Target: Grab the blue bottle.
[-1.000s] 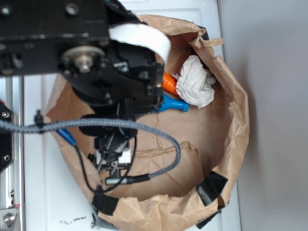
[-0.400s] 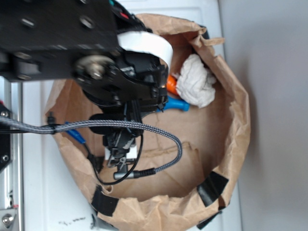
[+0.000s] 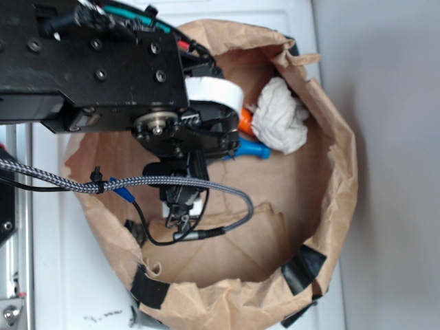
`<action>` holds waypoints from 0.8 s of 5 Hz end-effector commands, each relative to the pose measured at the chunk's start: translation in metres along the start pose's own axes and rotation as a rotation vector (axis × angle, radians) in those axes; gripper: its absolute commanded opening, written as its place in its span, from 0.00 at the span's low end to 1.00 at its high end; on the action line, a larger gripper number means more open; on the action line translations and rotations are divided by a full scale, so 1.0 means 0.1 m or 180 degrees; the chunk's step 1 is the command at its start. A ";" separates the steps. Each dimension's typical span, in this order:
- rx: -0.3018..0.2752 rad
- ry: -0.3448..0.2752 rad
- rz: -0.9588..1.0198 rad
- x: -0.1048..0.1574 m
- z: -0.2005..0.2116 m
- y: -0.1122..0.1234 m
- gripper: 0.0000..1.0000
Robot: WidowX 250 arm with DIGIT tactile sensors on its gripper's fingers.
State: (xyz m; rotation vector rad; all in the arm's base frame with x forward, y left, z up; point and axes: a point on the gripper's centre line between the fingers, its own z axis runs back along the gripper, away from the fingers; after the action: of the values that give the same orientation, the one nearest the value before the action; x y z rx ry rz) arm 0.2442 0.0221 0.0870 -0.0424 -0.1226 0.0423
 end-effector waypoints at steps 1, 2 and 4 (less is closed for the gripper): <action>0.0107 -0.0146 0.0063 0.15 -0.34 0.10 1.00; 0.0232 -0.0147 0.0085 0.23 -0.59 0.13 1.00; 0.0345 -0.0182 0.0098 0.23 -0.72 0.11 0.00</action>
State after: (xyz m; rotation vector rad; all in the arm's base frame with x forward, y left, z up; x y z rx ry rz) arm 0.2724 0.0331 0.0172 0.0629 -0.1542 0.0844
